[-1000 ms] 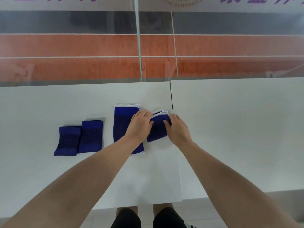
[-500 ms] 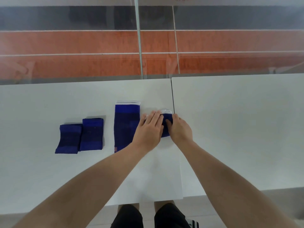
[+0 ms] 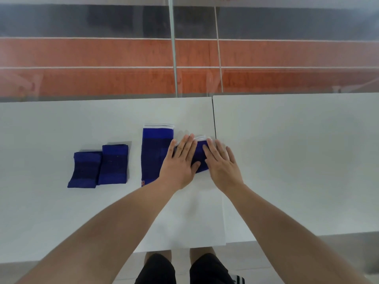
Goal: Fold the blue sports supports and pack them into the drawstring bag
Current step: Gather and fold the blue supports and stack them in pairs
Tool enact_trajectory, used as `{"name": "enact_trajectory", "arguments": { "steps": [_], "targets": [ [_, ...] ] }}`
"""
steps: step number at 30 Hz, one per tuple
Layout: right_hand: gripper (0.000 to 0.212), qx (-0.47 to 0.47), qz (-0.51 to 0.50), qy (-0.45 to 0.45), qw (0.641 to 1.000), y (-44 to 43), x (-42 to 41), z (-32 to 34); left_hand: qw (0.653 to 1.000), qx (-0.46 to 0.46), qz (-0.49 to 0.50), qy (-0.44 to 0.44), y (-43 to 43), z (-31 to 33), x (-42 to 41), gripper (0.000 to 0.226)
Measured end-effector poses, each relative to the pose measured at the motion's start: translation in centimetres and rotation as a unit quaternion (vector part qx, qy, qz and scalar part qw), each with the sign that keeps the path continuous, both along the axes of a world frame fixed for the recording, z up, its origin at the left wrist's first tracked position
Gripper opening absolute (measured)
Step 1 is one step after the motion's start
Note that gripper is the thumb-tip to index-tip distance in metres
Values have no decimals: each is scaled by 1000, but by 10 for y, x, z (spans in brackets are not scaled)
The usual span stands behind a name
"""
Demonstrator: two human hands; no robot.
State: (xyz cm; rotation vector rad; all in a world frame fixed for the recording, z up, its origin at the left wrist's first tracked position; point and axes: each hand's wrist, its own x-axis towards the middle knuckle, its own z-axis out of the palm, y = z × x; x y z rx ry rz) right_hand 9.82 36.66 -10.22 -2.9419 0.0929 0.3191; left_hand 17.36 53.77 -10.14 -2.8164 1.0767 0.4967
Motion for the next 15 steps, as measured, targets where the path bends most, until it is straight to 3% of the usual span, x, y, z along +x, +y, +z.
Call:
{"name": "enact_trajectory", "arguments": {
  "steps": [6, 11, 15],
  "targets": [
    [57, -74, 12, 86, 993, 5, 6, 18, 999, 25, -35, 12, 32, 23, -3, 71],
    [50, -43, 63, 48, 996, 32, 4, 49, 995, 53, -54, 58, 93, 41, -7, 84],
    [41, -2, 112, 48, 993, 65, -6, 49, 989, 73, -93, 83, 132, 38, -10, 77]
  ]
}}
